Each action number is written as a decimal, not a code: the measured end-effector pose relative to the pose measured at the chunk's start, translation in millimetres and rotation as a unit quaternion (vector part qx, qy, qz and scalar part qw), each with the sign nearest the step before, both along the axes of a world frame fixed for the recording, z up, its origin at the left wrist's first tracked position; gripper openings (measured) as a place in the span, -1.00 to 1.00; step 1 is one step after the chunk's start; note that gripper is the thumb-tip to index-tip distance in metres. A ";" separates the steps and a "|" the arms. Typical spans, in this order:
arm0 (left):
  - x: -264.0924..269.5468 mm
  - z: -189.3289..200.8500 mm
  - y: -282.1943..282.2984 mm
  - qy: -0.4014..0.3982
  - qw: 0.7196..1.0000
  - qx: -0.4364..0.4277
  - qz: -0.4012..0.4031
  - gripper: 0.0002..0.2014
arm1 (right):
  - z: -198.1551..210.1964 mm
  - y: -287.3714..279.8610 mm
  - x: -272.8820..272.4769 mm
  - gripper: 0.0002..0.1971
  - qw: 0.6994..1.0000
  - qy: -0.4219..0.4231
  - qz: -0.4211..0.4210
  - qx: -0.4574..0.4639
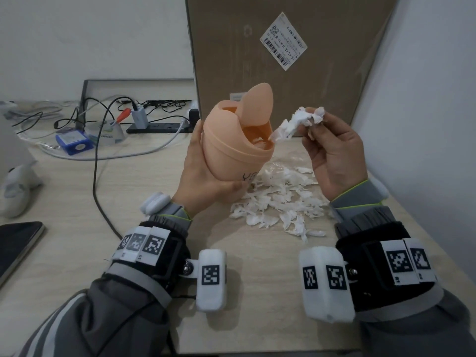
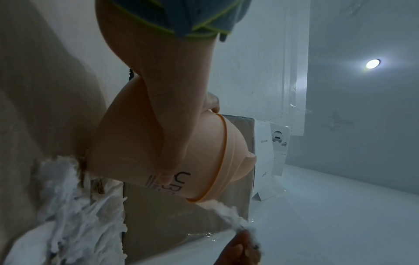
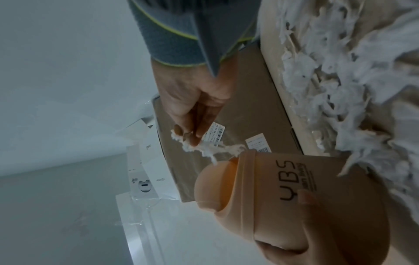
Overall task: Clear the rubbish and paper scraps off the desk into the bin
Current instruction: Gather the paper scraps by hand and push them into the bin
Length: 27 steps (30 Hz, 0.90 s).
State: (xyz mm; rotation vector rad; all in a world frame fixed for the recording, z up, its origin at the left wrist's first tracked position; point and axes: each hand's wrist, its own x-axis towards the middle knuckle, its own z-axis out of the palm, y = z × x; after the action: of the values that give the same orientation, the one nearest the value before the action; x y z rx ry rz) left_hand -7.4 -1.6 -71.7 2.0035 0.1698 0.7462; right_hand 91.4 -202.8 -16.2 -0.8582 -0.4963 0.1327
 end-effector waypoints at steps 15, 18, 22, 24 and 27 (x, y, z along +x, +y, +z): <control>4.5 -0.1 -6.8 -0.002 0.996 0.020 -0.088 0.42 | -19.6 17.1 -0.2 -0.89 0.857 -0.291 -0.209 -0.371; 2.7 -0.1 -6.6 -0.008 0.997 0.012 -0.079 0.39 | -21.4 17.6 0.6 -0.81 0.841 -0.310 -0.208 -0.392; 0.9 0.6 -6.5 -0.008 0.998 0.001 -0.064 0.35 | -13.8 14.1 -4.7 -0.69 0.876 -0.288 -0.209 -0.325; 0.2 0.6 -6.8 -0.007 0.998 -0.004 -0.060 0.33 | -13.5 14.8 -7.8 -0.62 0.890 -0.271 -0.153 -0.334; 1.2 0.8 -7.7 -0.005 0.998 0.002 -0.055 0.34 | -18.1 21.1 -11.6 -0.57 0.861 -0.282 -0.106 -0.410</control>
State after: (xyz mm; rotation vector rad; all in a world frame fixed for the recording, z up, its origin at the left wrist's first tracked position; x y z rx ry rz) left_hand -6.2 -9.3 -70.8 1.9959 0.0525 0.6873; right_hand 79.7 -181.7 -34.3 -1.8092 -0.9143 -0.1355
